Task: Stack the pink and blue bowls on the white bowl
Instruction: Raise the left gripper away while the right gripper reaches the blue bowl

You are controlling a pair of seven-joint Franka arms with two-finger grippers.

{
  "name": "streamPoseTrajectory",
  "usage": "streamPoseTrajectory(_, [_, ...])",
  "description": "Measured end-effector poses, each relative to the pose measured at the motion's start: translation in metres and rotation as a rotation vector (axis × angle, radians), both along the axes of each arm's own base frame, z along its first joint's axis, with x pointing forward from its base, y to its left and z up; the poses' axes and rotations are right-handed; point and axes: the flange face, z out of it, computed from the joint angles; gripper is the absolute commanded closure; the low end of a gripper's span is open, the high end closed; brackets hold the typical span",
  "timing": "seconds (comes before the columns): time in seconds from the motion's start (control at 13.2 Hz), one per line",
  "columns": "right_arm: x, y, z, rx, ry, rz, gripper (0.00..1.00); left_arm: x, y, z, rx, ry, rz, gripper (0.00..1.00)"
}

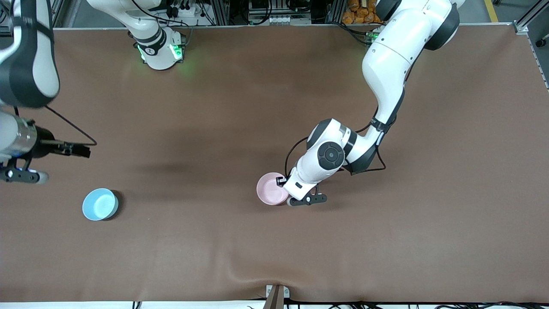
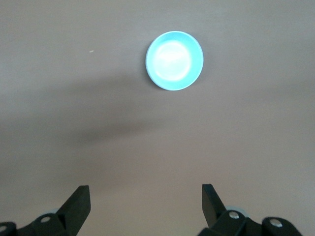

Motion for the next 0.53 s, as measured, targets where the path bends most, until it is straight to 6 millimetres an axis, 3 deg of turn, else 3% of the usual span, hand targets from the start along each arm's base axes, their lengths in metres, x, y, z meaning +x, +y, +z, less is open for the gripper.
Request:
streamPoseTrajectory(0.15, [0.019, -0.036, -0.026, -0.006, -0.051, -0.015, 0.0, 0.001, 0.0, 0.003, -0.002, -0.004, 0.002, 0.0])
streamPoseTrajectory(0.23, [0.026, -0.044, -0.038, -0.007, -0.069, 0.002, 0.0, 0.002, 0.0, 0.006, 0.0, -0.002, 0.001, 0.0])
streamPoseTrajectory(0.38, [0.038, -0.045, -0.068, -0.008, -0.072, 0.028, 0.0, 0.005, 0.006, 0.016, 0.018, 0.014, -0.001, 0.0])
streamPoseTrajectory(0.53, [0.045, -0.052, -0.106, -0.007, -0.049, 0.041, 0.0, 0.014, 0.026, 0.038, 0.054, 0.031, 0.009, 0.0])
